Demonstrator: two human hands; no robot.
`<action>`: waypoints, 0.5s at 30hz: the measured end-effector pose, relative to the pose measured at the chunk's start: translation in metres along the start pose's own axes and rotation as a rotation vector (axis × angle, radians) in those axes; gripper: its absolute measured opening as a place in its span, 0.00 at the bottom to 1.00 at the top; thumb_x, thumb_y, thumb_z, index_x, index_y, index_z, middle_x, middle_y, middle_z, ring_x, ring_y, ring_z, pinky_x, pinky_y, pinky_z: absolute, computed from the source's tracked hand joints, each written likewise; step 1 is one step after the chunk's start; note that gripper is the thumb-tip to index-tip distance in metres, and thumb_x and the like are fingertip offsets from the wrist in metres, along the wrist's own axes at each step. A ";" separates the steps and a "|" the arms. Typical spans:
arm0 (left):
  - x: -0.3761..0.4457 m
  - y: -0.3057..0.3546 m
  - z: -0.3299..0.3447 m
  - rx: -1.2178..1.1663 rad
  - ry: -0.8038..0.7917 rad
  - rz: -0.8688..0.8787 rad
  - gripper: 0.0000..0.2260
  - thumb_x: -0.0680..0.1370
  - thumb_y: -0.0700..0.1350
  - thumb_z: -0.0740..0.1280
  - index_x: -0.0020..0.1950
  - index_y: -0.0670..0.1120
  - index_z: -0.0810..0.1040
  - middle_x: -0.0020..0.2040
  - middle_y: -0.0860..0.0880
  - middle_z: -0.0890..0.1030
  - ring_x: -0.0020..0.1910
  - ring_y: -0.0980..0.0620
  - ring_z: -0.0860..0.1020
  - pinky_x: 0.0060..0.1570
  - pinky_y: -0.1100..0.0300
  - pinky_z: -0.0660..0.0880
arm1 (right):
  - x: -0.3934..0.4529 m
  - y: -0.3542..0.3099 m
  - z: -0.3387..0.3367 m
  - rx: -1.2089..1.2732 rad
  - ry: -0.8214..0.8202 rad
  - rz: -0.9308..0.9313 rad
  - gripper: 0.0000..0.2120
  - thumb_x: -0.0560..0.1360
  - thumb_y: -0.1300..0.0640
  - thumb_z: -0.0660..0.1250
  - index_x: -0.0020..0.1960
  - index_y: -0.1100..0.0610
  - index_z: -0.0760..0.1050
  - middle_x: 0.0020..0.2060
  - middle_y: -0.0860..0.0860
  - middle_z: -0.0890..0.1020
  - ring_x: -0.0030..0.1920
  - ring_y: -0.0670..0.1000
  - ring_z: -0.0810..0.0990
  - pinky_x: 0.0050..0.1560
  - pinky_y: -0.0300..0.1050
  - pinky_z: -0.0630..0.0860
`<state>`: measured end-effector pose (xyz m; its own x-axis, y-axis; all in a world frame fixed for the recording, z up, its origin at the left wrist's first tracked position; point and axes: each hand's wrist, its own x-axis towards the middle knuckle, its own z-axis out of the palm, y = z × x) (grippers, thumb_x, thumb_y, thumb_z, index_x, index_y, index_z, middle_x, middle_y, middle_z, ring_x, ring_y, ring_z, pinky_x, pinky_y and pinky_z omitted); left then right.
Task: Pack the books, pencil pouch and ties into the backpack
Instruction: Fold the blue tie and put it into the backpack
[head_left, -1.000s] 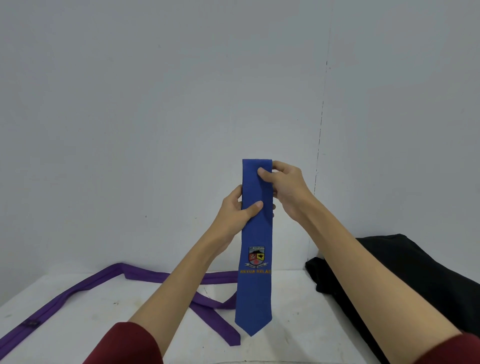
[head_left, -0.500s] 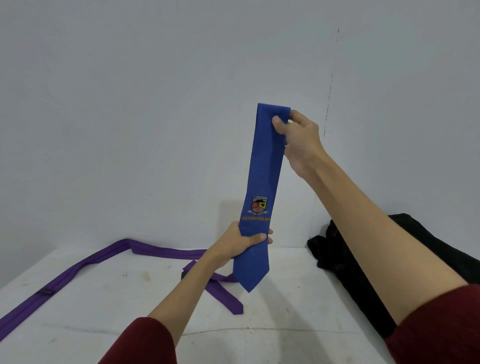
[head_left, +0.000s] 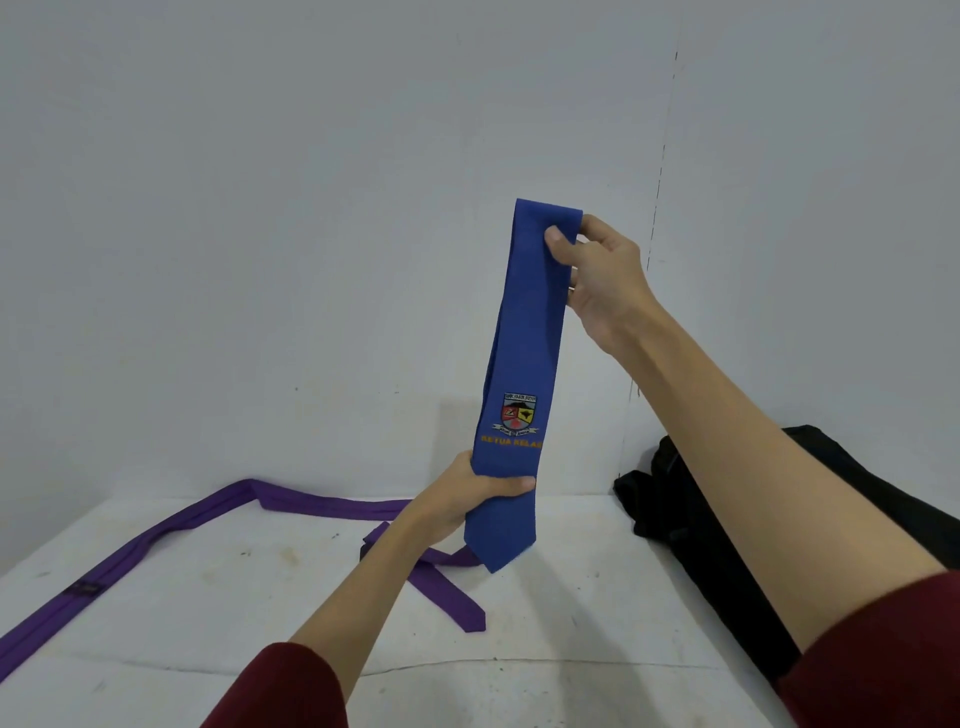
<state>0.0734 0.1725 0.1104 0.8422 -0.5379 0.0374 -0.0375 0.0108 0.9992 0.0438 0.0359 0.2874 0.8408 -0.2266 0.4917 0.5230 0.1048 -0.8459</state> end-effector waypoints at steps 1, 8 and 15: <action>-0.001 0.001 0.002 -0.030 -0.021 -0.023 0.09 0.73 0.38 0.70 0.50 0.49 0.75 0.44 0.50 0.81 0.42 0.52 0.79 0.44 0.58 0.78 | 0.000 0.000 0.000 0.003 -0.003 0.002 0.06 0.78 0.63 0.64 0.53 0.56 0.76 0.43 0.51 0.81 0.41 0.50 0.80 0.42 0.45 0.79; -0.011 0.002 0.003 -0.338 -0.141 -0.219 0.16 0.65 0.53 0.73 0.47 0.45 0.81 0.39 0.49 0.84 0.36 0.52 0.82 0.38 0.58 0.79 | 0.000 0.003 0.004 -0.008 0.000 0.008 0.07 0.77 0.64 0.64 0.54 0.57 0.76 0.45 0.52 0.81 0.42 0.51 0.80 0.43 0.46 0.79; -0.004 0.000 -0.006 -0.558 -0.220 -0.202 0.35 0.66 0.73 0.54 0.47 0.45 0.82 0.43 0.46 0.82 0.43 0.49 0.81 0.52 0.55 0.75 | 0.001 0.001 0.000 0.004 -0.005 0.016 0.06 0.78 0.64 0.64 0.51 0.55 0.76 0.45 0.51 0.81 0.44 0.52 0.79 0.48 0.50 0.79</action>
<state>0.0734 0.1793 0.1105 0.6704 -0.7356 -0.0967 0.4473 0.2967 0.8437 0.0456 0.0354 0.2870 0.8496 -0.2201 0.4794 0.5103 0.1127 -0.8526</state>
